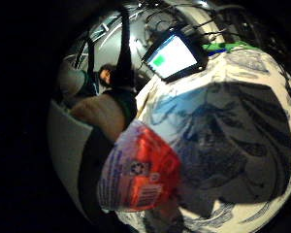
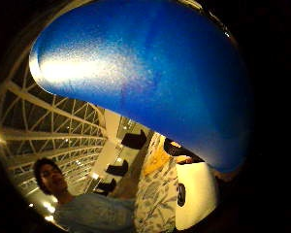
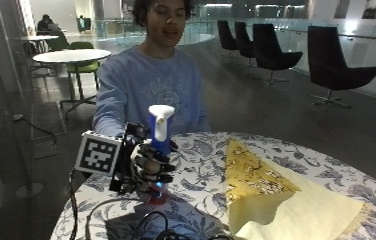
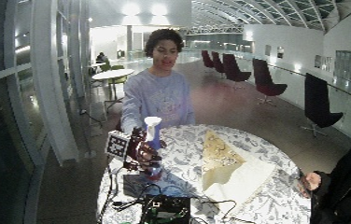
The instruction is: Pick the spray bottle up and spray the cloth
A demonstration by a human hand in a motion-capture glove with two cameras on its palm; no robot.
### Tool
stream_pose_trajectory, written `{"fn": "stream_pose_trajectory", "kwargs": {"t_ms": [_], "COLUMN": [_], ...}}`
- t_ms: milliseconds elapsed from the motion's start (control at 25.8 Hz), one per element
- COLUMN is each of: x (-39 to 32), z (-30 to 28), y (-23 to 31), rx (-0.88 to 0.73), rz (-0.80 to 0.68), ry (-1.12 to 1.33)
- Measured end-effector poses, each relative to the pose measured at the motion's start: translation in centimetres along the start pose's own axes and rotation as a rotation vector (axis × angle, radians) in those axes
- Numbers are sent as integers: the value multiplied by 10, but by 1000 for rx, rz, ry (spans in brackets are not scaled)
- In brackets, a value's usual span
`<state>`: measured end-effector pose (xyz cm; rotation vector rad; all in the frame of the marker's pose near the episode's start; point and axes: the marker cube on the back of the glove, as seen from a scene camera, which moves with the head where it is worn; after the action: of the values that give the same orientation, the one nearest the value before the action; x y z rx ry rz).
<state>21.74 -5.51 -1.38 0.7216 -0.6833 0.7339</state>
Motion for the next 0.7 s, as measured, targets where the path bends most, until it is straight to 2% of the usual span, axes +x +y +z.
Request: {"fn": "stream_pose_trajectory", "kwargs": {"t_ms": [116, 388, 543, 699], "x": [-32, -92, -103, -103], "z": [12, 57, 88, 111], "y": [3, 11, 19, 25], "rx": [-237, -614, -756, -810], "rz": [8, 35, 125, 220], "ry": [-38, -162, -195, -175]}}
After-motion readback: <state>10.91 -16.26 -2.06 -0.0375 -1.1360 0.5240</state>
